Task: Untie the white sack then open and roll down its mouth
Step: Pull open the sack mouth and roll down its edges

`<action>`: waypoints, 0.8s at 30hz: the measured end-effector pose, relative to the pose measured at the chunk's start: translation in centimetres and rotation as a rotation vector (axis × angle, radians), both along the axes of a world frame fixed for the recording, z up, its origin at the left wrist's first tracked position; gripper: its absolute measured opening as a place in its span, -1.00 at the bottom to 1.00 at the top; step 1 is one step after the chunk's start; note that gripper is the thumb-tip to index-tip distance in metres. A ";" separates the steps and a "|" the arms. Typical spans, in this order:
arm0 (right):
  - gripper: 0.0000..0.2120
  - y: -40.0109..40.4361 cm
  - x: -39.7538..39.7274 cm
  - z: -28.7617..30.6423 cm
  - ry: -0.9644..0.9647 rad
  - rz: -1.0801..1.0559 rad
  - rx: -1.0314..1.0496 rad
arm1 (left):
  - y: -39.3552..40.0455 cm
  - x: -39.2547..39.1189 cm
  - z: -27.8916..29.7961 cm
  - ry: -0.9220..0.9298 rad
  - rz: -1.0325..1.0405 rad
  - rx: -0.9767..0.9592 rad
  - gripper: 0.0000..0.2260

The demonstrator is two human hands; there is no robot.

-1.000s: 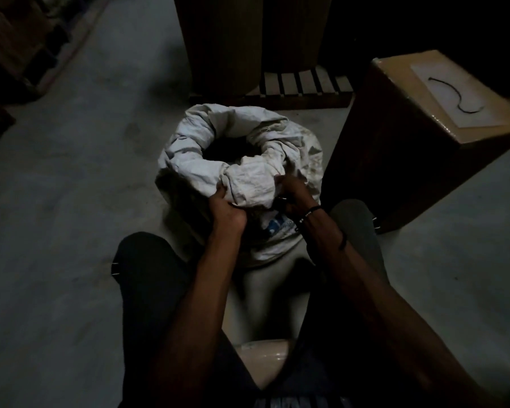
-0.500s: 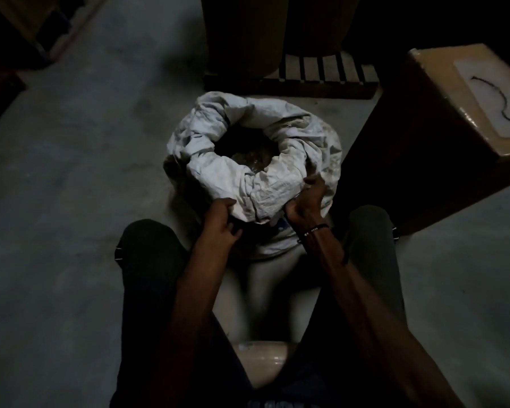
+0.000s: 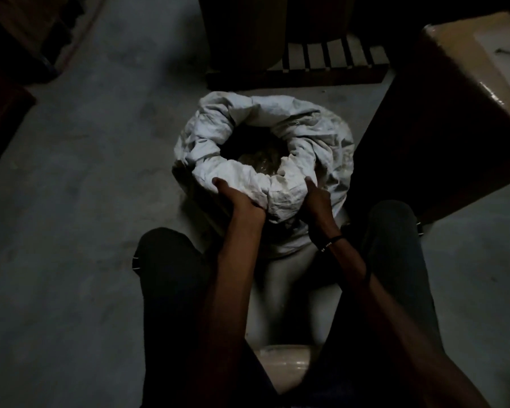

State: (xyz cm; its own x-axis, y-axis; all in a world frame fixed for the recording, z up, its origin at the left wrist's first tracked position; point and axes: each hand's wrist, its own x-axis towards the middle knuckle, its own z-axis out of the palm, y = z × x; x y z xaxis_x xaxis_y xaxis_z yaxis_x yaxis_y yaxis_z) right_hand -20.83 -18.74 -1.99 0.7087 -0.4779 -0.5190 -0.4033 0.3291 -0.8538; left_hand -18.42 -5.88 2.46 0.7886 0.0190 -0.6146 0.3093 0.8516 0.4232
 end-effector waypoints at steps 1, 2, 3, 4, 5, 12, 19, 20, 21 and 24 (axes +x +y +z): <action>-0.19 -0.6 0.0 -1.0 0.039 0.010 -0.051 | -0.1 -0.1 -0.5 -0.032 0.014 0.009 -0.27; -0.15 -1.1 -0.3 -1.2 0.054 -0.005 -0.099 | 0.0 0.0 -1.2 -0.072 0.015 0.004 -0.29; -0.14 -1.2 -0.9 -0.5 0.034 -0.030 -0.164 | 0.2 -0.3 -1.3 -0.094 0.008 0.009 -0.31; -0.17 -1.3 -1.6 0.7 -0.022 -0.048 -0.237 | 0.3 -0.5 -1.6 -0.113 -0.020 -0.005 -0.32; -0.26 -1.2 -2.2 1.6 -0.093 -0.032 -0.330 | 0.7 -0.8 -1.9 -0.120 -0.049 -0.003 -0.32; -0.44 -1.2 -4.0 3.5 -0.677 0.510 -0.854 | 3.8 -8.8 -0.1 0.101 -0.211 1.553 -0.30; -0.06 -3.8 1.3 4.5 -0.655 1.152 -1.333 | 8.2 -1.6 0.3 -0.877 -0.954 2.211 -0.02; -0.07 -3.8 2.0 4.8 -0.656 1.165 -1.364 | 7.9 -0.2 -0.4 -0.877 -1.118 2.302 0.08; -0.06 -3.8 2.7 4.9 -0.661 1.169 -1.368 | 7.8 1.0 -1.1 -0.859 -1.252 2.362 0.14; 0.03 -4.1 4.7 5.5 -0.704 1.195 -1.363 | 7.8 3.8 -2.4 -0.856 -1.324 2.435 -0.08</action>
State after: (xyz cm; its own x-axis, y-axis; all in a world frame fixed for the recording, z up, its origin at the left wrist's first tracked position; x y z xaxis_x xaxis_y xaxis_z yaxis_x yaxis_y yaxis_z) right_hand -16.10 -22.85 3.50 0.8046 0.5587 0.2011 0.5921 -0.7297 -0.3419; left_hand -14.57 1.93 0.09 0.8297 -0.5261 -0.1866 -0.5432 -0.8380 -0.0526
